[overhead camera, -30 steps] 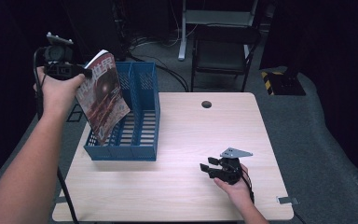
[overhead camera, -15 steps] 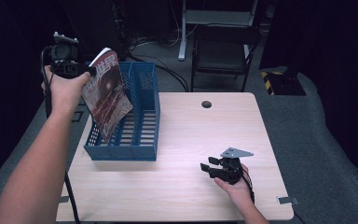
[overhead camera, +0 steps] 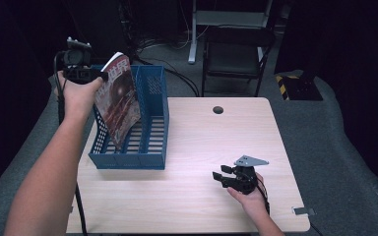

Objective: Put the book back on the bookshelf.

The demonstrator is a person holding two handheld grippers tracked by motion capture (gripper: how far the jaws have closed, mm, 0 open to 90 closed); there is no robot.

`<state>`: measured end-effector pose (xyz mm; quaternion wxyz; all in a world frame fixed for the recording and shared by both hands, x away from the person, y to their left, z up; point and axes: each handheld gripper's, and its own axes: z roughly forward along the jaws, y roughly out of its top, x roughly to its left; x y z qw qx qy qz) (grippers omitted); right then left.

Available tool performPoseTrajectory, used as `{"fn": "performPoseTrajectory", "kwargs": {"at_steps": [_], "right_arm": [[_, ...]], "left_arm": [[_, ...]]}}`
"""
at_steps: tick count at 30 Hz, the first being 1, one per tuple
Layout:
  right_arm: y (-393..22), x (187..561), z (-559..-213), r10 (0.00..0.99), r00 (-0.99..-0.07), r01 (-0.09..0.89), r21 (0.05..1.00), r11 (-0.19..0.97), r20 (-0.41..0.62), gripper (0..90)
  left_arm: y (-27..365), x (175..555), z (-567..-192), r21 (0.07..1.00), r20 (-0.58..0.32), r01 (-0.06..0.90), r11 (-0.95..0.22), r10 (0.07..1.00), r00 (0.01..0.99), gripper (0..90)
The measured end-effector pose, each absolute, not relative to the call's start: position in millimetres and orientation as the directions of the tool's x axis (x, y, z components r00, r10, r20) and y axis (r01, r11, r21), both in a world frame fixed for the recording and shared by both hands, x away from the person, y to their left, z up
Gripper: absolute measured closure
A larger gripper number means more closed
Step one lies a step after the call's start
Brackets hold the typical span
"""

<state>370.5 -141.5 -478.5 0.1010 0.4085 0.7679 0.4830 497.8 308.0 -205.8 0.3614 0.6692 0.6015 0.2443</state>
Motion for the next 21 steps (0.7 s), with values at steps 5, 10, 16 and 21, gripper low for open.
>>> {"fn": "performPoseTrajectory", "kwargs": {"at_steps": [5, 10, 16, 21], "right_arm": [[-143.7, 369.6, -478.2, 0.726, -0.644, 0.530, 0.825, 0.197, 0.240, 49.7], [-146.4, 368.1, -477.7, 0.731, -0.640, 0.529, 0.826, 0.196, 0.236, 49.7], [-148.6, 366.8, -477.9, 0.736, -0.634, 0.528, 0.829, 0.187, 0.238, 49.7], [-150.8, 365.5, -477.9, 0.741, -0.628, 0.529, 0.829, 0.182, 0.237, 49.7]], "left_arm": [[306.1, 501.0, -209.6, 0.778, -0.110, 0.628, -0.009, 0.982, 0.151, 84.1], [305.1, 504.9, -213.5, 0.776, -0.112, 0.631, -0.006, 0.983, 0.147, 84.1], [304.5, 508.1, -219.8, 0.784, -0.118, 0.621, 0.004, 0.983, 0.143, 84.1], [302.7, 511.8, -227.4, 0.778, -0.120, 0.629, 0.006, 0.983, 0.140, 84.1]]}}
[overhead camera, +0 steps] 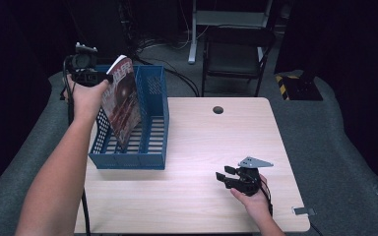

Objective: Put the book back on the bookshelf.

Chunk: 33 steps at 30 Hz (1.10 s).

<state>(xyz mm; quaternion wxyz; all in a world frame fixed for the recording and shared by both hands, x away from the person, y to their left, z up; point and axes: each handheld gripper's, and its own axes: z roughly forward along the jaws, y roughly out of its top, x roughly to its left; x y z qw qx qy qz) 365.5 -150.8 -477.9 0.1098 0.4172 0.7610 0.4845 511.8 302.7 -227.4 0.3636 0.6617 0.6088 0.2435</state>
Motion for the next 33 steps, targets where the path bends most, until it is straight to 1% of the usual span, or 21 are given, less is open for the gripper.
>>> {"fn": "performPoseTrajectory", "kwargs": {"at_steps": [33], "right_arm": [[-151.7, 365.4, -477.6, 0.741, -0.629, 0.528, 0.829, 0.185, 0.235, 49.7]], "left_arm": [[302.9, 525.1, -270.0, 0.775, -0.123, 0.631, 0.025, 0.986, 0.112, 84.1]]}}
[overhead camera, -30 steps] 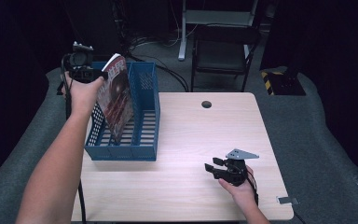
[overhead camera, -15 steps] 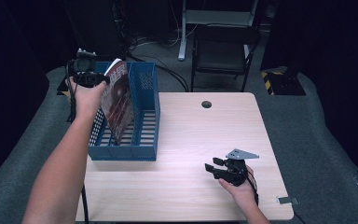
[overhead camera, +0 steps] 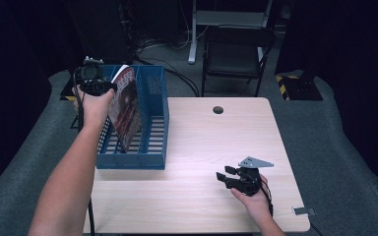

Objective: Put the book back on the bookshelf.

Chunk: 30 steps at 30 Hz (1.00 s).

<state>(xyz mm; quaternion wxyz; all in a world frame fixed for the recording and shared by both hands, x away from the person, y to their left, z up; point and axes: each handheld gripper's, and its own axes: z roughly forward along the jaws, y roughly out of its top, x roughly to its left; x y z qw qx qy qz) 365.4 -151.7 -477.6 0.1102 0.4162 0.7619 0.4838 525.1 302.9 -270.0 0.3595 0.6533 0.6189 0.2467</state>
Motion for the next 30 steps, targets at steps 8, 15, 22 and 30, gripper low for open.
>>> {"fn": "performPoseTrajectory", "kwargs": {"at_steps": [8, 15, 22, 30], "right_arm": [[-152.2, 365.6, -477.7, 0.741, -0.629, 0.529, 0.828, 0.186, 0.236, 49.8], [-152.5, 365.8, -477.5, 0.740, -0.629, 0.531, 0.827, 0.186, 0.238, 49.7], [-152.4, 365.7, -477.5, 0.740, -0.629, 0.530, 0.827, 0.186, 0.237, 49.7], [-152.8, 365.8, -477.3, 0.740, -0.630, 0.530, 0.827, 0.186, 0.237, 49.7]], "left_arm": [[303.0, 527.6, -277.4, 0.775, -0.123, 0.631, 0.031, 0.987, 0.104, 84.1], [303.8, 529.1, -284.0, 0.773, -0.127, 0.633, 0.040, 0.988, 0.092, 84.2], [303.4, 531.3, -288.5, 0.771, -0.127, 0.636, 0.042, 0.988, 0.089, 84.1], [300.7, 531.6, -290.4, 0.777, -0.122, 0.628, 0.036, 0.988, 0.095, 84.1]]}}
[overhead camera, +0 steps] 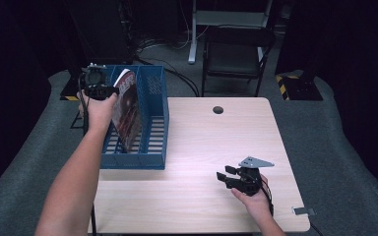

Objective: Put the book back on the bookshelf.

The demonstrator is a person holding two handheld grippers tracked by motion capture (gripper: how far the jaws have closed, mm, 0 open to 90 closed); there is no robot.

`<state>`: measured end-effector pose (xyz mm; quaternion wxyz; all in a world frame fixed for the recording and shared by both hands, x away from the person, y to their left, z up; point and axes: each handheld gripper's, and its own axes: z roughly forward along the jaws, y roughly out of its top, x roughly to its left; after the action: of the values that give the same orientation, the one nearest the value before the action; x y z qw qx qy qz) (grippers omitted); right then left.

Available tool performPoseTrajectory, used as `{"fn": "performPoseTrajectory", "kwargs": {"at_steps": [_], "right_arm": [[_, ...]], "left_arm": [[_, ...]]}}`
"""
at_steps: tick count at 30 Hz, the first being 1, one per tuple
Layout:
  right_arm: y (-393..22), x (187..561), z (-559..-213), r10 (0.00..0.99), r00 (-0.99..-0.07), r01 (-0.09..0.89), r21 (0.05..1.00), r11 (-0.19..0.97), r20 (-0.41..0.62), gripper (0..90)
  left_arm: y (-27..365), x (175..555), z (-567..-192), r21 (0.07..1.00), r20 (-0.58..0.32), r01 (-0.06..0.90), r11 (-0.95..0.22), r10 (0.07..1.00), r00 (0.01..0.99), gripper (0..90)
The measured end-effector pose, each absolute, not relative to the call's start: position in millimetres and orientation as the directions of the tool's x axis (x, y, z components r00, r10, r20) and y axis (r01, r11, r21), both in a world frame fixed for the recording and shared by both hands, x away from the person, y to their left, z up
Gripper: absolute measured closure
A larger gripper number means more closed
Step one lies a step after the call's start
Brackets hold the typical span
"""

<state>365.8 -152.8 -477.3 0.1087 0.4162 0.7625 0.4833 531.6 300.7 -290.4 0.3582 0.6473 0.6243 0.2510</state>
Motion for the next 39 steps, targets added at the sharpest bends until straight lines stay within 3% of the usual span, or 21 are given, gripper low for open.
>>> {"fn": "performPoseTrajectory", "kwargs": {"at_steps": [39], "right_arm": [[-151.1, 366.7, -477.1, 0.737, -0.632, 0.528, 0.828, 0.186, 0.238, 49.8]], "left_arm": [[297.8, 518.6, -287.1, 0.747, -0.116, 0.665, -0.016, 0.981, 0.154, 78.5]]}}
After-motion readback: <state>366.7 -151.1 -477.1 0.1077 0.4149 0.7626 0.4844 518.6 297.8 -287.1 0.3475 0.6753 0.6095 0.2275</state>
